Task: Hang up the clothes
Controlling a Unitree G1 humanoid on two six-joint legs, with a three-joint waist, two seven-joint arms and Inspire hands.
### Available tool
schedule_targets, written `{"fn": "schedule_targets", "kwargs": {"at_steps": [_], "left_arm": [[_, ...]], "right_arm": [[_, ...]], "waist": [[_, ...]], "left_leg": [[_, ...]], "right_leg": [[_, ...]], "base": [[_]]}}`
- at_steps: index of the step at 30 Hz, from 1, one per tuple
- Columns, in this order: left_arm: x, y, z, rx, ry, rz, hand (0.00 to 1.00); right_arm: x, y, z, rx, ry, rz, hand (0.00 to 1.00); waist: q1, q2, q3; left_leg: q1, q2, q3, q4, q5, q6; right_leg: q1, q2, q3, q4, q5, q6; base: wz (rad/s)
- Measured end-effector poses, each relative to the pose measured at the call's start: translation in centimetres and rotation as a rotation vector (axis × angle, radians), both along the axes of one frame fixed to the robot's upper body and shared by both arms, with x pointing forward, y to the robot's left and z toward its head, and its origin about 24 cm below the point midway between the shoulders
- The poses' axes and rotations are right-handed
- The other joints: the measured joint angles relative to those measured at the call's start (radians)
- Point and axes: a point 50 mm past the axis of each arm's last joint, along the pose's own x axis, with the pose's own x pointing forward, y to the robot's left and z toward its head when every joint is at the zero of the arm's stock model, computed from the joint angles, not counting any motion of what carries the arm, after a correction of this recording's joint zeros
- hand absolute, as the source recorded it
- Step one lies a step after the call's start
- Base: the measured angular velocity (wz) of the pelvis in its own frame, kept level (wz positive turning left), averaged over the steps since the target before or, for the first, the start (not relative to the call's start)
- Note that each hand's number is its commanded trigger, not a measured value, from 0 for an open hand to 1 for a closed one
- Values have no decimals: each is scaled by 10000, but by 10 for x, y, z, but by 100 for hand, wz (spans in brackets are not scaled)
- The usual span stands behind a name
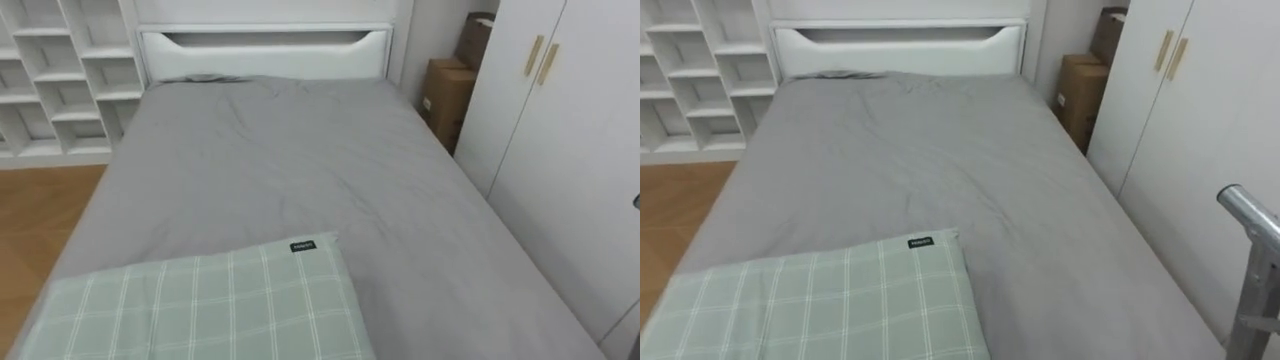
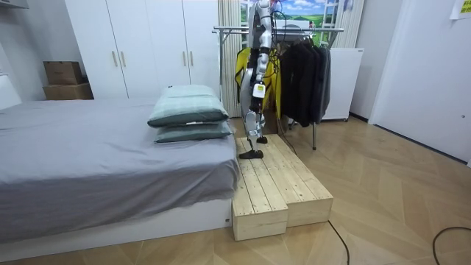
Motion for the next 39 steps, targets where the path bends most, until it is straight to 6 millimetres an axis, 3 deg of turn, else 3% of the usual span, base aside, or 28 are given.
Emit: {"fn": "schedule_targets", "kwargs": {"at_steps": [7,10,19,25,39], "left_arm": [[9,3,1,196,-122,-214,0],[9,5,2,207,-56,-198,0],[8,2,1,121,-58,-122,0],[9,2,1,15,-101,-157,0],[13,2,1,-186,-80,-842,0]], "right_arm": [[-2,1,0,360,38,-225,0],[-3,1,0,526,-59,-269,0],[-6,3,0,793,-11,-340,0],[-5,3,0,817,-76,-405,0],[-5,2,0,762,-125,-545,0]], "waist": [[-92,-37,-27],[-118,-40,-56],[-113,-47,-5],[-108,-64,-9],[-123,-34,-10]], "left_leg": [[-9,-37,58,37,3,3],[23,-43,56,31,4,-2],[207,-52,78,13,4,-13],[222,-75,198,25,6,-7],[218,-178,281,46,-1,14]], "right_leg": [[-74,-58,18,-11,-135,151],[-19,-56,8,-16,-99,92],[179,-58,-2,-96,-114,75],[204,-103,19,-142,-169,123],[172,-199,-8,-148,-129,12]], "base": [[-1],[1],[1],[-1],[0]]}}
